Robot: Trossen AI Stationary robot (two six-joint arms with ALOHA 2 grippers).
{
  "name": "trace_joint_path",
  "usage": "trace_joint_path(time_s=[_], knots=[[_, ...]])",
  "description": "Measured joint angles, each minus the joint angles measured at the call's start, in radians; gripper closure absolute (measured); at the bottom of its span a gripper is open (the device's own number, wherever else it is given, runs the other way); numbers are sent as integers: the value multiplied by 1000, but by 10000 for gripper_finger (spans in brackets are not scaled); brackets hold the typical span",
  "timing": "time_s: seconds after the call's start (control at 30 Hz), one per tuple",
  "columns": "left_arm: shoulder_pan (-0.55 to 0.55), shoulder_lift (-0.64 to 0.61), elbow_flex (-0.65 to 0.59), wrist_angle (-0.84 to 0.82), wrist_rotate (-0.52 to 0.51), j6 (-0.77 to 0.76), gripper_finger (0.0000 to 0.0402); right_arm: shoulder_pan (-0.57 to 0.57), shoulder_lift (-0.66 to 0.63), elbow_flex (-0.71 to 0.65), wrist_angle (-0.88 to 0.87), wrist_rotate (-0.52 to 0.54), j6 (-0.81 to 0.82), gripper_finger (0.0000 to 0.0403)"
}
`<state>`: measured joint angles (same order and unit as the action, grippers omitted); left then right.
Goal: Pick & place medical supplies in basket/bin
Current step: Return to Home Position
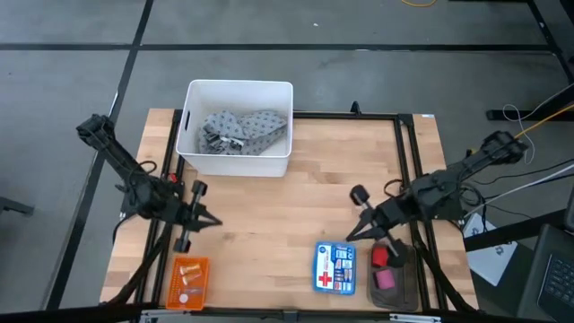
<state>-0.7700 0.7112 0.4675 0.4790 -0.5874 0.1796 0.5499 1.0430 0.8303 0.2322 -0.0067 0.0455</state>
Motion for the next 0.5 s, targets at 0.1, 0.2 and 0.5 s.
trace_joint_path(time_s=[0.1, 0.2, 0.5], knots=[[1, -43, -109, 135, -71, 37, 396, 0, -75, -47, -23, 22, -10, 390], [13, -78, -216, 236, -78, 49, 395, -1, -171, -111, -21, 26, -47, 390], [14, -214, -392, 361, -182, 119, 393, -12, -430, -373, 34, 13, -10, 390]])
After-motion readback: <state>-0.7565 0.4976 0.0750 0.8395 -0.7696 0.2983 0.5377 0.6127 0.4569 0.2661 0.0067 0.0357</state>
